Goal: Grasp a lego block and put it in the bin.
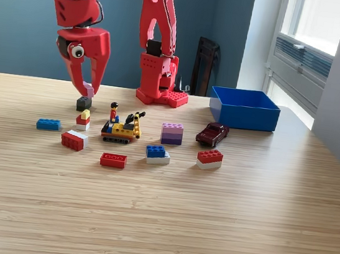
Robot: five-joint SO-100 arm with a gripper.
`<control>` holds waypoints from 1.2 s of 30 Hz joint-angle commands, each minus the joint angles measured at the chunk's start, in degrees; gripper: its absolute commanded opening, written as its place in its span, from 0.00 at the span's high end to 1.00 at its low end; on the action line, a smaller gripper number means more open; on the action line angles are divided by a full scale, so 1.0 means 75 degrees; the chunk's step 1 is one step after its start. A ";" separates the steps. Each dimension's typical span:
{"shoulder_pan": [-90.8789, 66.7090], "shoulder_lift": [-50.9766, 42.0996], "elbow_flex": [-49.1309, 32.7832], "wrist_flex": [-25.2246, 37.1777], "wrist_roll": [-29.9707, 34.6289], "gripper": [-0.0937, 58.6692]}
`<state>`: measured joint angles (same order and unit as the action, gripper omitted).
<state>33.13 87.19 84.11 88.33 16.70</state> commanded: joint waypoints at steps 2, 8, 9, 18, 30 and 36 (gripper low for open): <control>-0.2109 0.1629 0.0023 0.0234 -0.0152 1.00; -0.4512 0.2273 0.0340 0.0305 -0.0176 1.00; -0.4934 0.2332 0.0375 0.0340 -0.0176 1.00; -0.8906 0.2449 0.1348 0.0410 -0.0164 1.00; -1.2914 0.2355 0.0973 0.0504 0.0152 1.00; -1.3957 0.2320 0.0738 0.0457 0.0164 1.00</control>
<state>-67.59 101.69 93.69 90.70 18.28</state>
